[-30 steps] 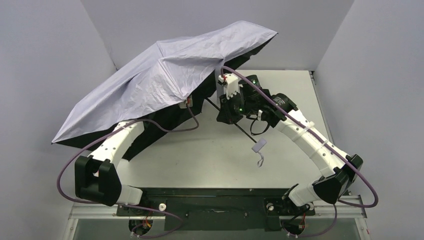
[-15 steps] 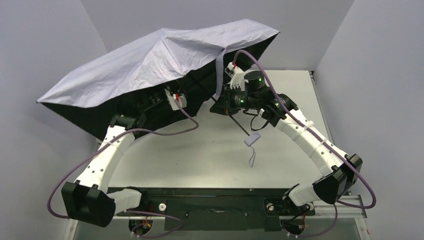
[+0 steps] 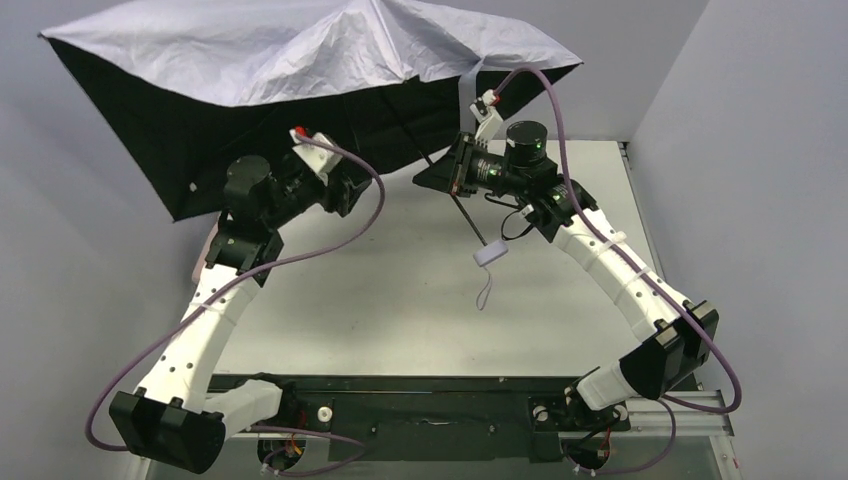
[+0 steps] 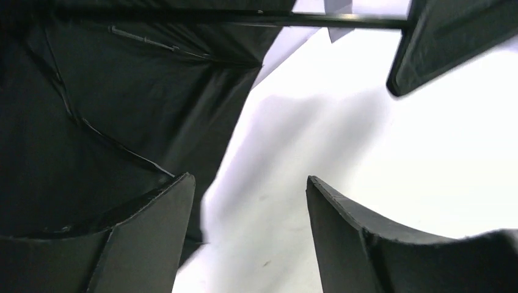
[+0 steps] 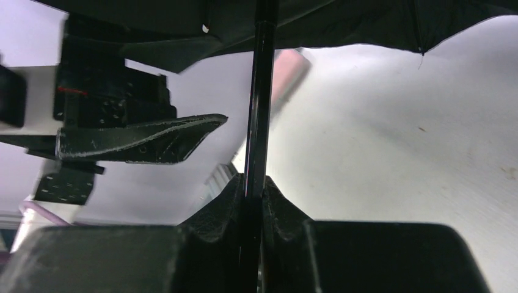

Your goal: Open the umbrella

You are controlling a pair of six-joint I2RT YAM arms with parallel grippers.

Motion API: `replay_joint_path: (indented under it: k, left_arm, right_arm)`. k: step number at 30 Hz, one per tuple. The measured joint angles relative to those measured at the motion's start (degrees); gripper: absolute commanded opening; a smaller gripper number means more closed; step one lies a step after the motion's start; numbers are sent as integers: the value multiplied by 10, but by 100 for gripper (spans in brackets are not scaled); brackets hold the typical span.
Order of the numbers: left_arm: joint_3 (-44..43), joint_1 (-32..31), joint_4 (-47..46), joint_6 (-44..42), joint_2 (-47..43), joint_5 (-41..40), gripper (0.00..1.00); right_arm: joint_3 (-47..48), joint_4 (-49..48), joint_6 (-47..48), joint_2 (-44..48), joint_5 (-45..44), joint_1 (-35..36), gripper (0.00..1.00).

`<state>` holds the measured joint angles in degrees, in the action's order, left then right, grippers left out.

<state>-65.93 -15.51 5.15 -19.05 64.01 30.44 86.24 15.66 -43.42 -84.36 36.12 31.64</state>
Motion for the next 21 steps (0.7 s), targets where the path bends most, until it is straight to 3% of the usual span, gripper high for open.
replay_joint_path:
  k: [5,13,21]
  left_arm:
    - [-25,0,-49,251,5,-63,59]
    - [-57,3,-175,593,66,-117,61]
    - [-57,12,-278,805,119,-120,68]
  right_arm:
    - [0,-79,-66,0,13,0,0]
    - [2,-162,-131,-1,18,14,0]
    - [-4,-198,-145,-4,29,31,0]
